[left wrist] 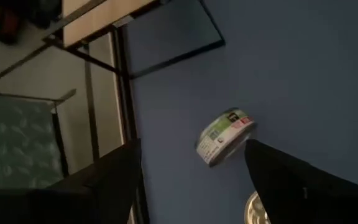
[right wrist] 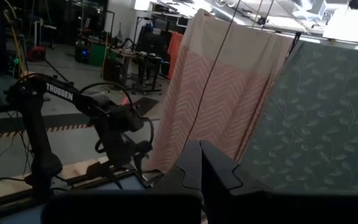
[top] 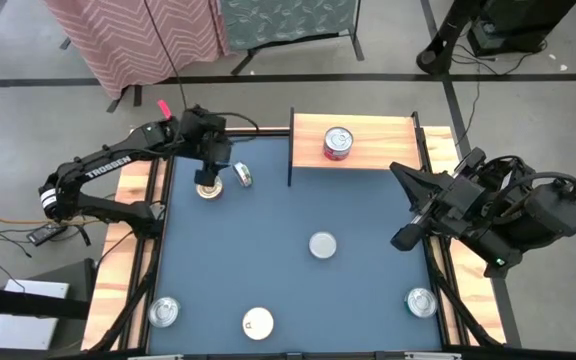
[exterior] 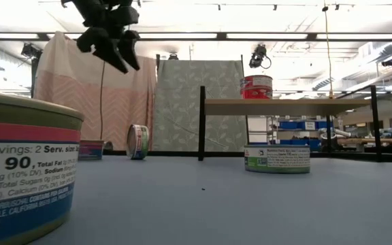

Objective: Stack canned seafood by type on shelf
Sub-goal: Put the top green tuna can on the shelf

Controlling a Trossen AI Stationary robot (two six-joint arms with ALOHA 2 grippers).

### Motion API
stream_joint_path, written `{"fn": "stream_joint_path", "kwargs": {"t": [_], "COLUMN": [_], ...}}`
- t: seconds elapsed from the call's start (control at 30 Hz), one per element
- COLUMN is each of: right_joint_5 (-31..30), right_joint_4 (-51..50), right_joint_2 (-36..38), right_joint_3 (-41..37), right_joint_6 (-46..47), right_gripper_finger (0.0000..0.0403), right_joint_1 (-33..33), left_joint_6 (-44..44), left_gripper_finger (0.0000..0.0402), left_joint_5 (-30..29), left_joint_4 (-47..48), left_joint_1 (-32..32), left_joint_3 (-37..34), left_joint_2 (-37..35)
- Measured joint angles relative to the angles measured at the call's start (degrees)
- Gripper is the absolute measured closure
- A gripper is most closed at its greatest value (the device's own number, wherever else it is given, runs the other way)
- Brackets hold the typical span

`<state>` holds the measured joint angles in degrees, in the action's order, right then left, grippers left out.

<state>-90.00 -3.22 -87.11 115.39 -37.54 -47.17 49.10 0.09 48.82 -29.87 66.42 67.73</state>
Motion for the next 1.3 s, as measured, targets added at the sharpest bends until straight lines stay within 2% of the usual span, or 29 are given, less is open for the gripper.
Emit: {"fn": "stream_joint_path", "kwargs": {"t": [0.17,0.5,0.9,1.1,1.3], "right_joint_5": [0.00,0.02,0.02,0.01,0.01], "right_joint_4": [-0.33,-0.79,-1.60,-1.60,-1.58], "right_joint_2": [0.00,0.00,0.00,0.00,0.00], "right_joint_3": [0.00,0.00,0.00,0.00,0.00], "right_joint_6": [-0.07,-0.17,-0.57,-0.05,0.31], "right_gripper_finger": [0.0398,0.0398,0.0398,0.0398,0.0398], "right_joint_1": [0.00,-1.33,-2.32,-3.13,-3.52], "left_joint_6": [4.97,11.02,12.24,12.49,16.64], "left_gripper_finger": [0.0117,0.0120,0.0120,0.0120,0.0120], "left_joint_5": [-5.28,-7.75,-6.96,-6.50,-7.49], "left_joint_4": [4.25,4.39,1.78,-0.28,-1.10], "left_joint_1": [2.88,4.15,6.26,5.86,5.79], "left_joint_3": [-0.07,-0.05,-0.05,-0.05,-0.01], "left_joint_2": [4.81,10.74,19.14,20.98,21.45]}}
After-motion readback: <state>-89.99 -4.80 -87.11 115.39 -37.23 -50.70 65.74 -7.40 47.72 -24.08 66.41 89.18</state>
